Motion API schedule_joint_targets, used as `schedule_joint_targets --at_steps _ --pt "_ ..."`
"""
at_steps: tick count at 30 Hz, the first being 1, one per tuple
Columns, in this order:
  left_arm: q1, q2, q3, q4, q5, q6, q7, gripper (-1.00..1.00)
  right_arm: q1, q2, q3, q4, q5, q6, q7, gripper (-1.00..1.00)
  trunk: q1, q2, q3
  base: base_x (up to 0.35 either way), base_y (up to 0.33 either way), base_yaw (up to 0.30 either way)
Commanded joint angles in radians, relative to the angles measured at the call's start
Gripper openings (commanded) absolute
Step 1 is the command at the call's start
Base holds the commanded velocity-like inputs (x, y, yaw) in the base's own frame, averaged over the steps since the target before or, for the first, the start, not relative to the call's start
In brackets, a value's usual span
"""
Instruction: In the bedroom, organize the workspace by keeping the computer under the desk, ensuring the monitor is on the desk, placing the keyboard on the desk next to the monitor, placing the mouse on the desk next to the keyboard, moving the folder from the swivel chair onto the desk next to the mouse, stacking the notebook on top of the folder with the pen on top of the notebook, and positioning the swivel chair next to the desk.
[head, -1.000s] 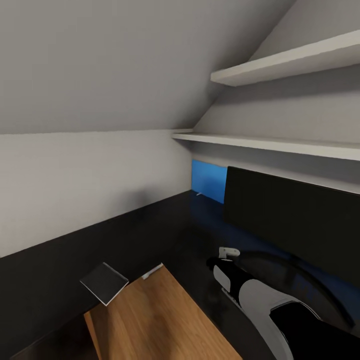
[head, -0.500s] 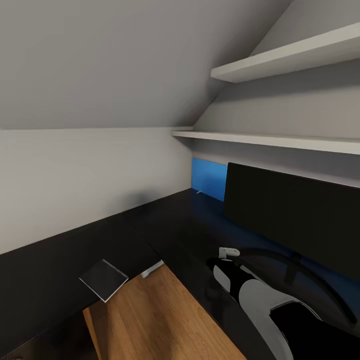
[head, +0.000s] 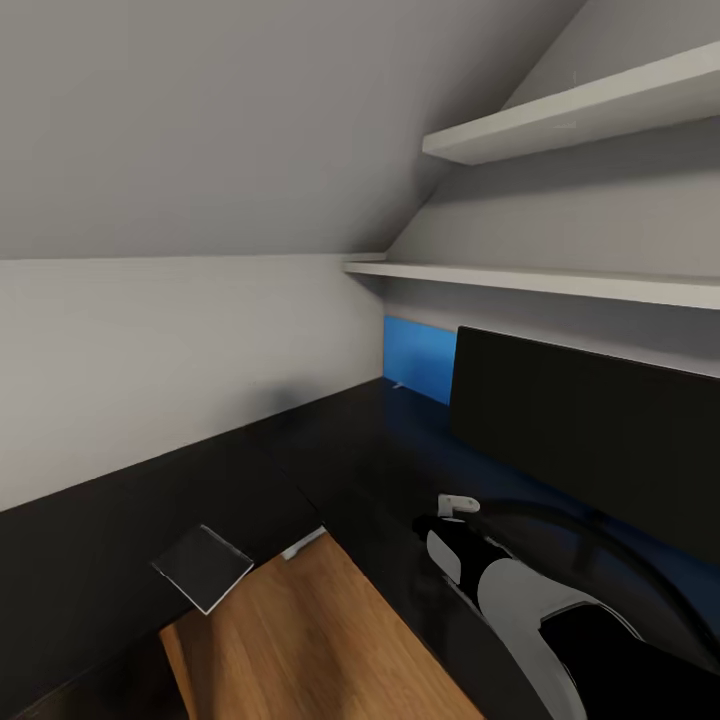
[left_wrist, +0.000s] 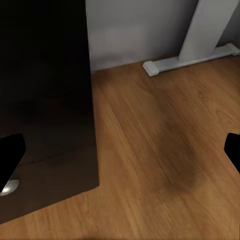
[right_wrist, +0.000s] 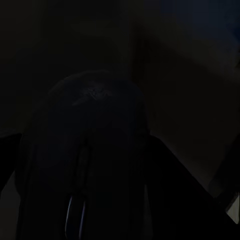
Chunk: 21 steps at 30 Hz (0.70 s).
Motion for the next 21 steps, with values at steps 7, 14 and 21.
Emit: schedule_joint_targets --at_steps 7,14,21 --pt "0.0 -0.001 0.0 -0.001 0.011 -0.001 -0.001 1.0 0.0 -0.002 0.006 -0.002 -0.011 0.007 -0.011 -1.0 0.0 -0.001 -0.001 0.047 0.0 0.0" --pt "0.0 -0.002 0.0 -0.002 0.011 0.0 -0.001 1.0 0.0 -0.009 0.004 -0.003 -0.012 0.009 -0.034 -1.0 0.0 -0.001 -0.001 0.001 0.0 0.0" --pt "0.0 -0.002 0.0 -0.003 0.011 0.0 -0.001 1.0 0.0 -0.008 0.004 -0.004 -0.012 0.008 -0.035 -1.0 0.027 -0.05 -0.023 0.0 0.0 0.0"
